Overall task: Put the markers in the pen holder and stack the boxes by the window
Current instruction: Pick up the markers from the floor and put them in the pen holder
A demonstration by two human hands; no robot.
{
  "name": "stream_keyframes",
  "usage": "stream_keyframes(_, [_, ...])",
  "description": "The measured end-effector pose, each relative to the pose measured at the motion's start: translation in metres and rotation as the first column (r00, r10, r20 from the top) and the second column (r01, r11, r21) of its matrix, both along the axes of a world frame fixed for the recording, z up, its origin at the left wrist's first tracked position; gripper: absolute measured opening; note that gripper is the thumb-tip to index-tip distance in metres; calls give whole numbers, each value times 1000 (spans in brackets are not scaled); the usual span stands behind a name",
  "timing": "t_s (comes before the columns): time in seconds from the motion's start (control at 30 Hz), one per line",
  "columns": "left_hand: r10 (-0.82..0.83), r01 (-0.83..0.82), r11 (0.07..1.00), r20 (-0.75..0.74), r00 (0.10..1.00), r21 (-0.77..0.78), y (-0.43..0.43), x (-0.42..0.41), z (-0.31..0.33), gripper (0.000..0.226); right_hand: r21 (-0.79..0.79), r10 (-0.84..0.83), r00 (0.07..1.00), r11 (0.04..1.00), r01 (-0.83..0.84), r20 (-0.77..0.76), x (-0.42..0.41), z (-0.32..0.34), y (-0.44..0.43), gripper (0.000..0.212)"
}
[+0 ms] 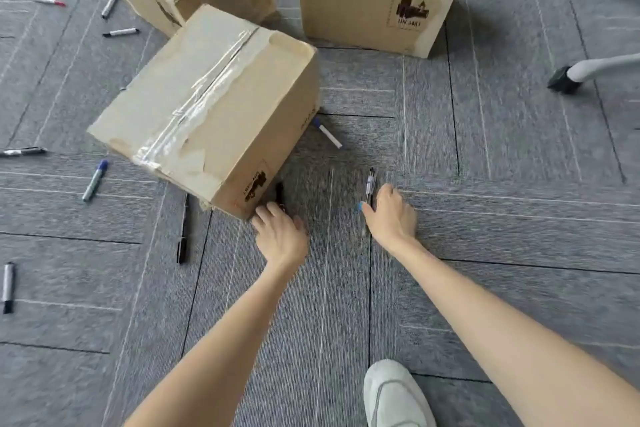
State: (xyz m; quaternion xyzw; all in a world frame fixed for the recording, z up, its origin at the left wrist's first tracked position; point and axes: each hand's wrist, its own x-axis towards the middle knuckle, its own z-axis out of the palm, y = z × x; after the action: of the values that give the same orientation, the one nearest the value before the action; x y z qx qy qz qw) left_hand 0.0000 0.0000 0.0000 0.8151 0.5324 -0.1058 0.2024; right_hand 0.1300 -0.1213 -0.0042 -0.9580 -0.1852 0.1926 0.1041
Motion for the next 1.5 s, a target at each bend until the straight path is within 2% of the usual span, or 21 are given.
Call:
stream_keyframes(0.13, [-66,68,997,-55,996,38,21,5,-6,51,-66,31,997,997,-26,74,8,1,10,51])
stream_keyframes(0.23, [-115,116,993,-26,993,30,28,8,-12,40,-84,40,998,996,-36,54,14,-1,20,38])
stream_keyframes(0.37, [-87,85,996,70,994,25,33,6,-13,33,37,20,998,999,-22,51,18,-5,35,28])
stream_keyframes(0.47, [-81,97,993,198,977,-73,36,1,-10,31,182,17,1000,983,-17,-1,27,-4,57,26])
stream_keyframes(0.57, [-70,145,966,325,943,-212,38,0,-2,28,263,-5,1000,965,-3,30,42,0,83,24])
stream_keyframes(0.67, [11,129,947,431,902,-293,43,3,5,19,254,23,994,966,-48,103,59,1,107,29])
stream_keyframes(0.77, [81,109,928,480,874,-356,49,0,7,17,207,71,992,974,-91,102,71,-7,122,29])
stream_keyframes(0.9, [19,142,947,490,871,-289,56,-12,6,17,166,92,995,982,-96,30,71,-14,126,26])
stream_keyframes(1.07, [-45,159,968,487,872,-196,65,-30,0,22,130,202,970,974,-185,-132,42,-8,115,30])
stream_keyframes(1.17, [-226,256,967,456,861,-4,59,-45,-3,22,168,255,950,960,-226,-181,5,-4,98,32])
stream_keyframes(1.23, [-302,317,947,461,834,48,52,-60,0,15,171,281,936,953,-248,-209,-21,-3,84,31])
stream_keyframes(1.3, [-351,335,936,377,857,108,49,-79,2,16,179,307,919,947,-268,-246,-46,1,73,28])
stream_keyframes(1.4, [-314,272,945,266,911,184,53,-108,8,19,178,343,896,936,-302,-281,-73,6,64,25])
stream_keyframes(1.5, [-242,177,952,261,934,249,57,-131,13,16,183,384,879,921,-344,-281,-88,11,62,29])
